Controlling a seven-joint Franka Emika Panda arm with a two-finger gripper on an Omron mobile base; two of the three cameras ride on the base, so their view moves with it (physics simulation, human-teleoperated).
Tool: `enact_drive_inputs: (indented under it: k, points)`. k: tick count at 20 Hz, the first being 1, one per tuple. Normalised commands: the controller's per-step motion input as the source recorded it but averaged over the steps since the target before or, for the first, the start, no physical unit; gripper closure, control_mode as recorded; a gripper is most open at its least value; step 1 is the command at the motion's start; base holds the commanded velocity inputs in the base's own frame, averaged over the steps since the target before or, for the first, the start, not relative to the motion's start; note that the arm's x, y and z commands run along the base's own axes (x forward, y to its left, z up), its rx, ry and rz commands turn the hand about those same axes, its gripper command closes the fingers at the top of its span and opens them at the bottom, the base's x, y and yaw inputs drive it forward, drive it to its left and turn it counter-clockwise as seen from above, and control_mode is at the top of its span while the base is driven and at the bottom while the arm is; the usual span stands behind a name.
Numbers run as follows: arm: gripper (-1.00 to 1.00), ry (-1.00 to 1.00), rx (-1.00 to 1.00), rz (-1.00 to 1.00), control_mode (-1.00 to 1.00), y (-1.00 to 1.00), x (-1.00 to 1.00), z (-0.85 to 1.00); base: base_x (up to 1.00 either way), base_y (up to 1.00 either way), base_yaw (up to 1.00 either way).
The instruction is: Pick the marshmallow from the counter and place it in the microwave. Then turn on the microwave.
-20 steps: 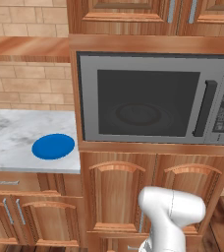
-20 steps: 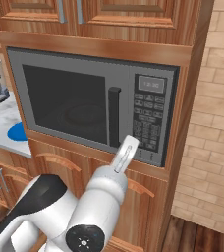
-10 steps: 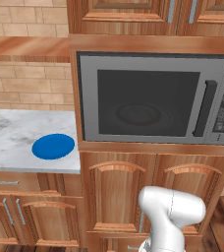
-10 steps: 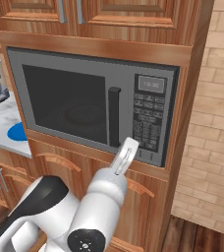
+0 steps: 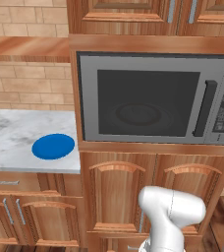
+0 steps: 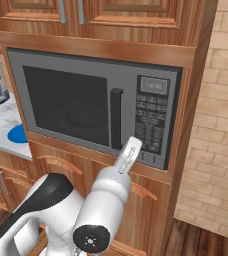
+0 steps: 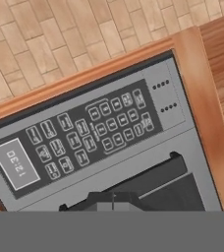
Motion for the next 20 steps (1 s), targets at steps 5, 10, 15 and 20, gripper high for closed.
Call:
enact_drive_inputs:
  k: [5, 10, 15, 20]
  points:
    - [1.00, 0.00, 0.00, 0.00, -1.00, -0.03, 0.21, -0.11, 0.00, 0.00, 0.00]
    - [1.00, -0.01, 0.00, 0.00, -1.00, -0.11, 0.18, -0.12, 0.00, 0.00, 0.00]
    - [1.00, -0.01, 0.00, 0.00, -1.00, -0.14, 0.14, -0.07, 0.00, 0.00, 0.00]
    - [1.00, -0.01, 0.00, 0.00, -1.00, -0.13, 0.13, -0.07, 0.00, 0.00, 0.00]
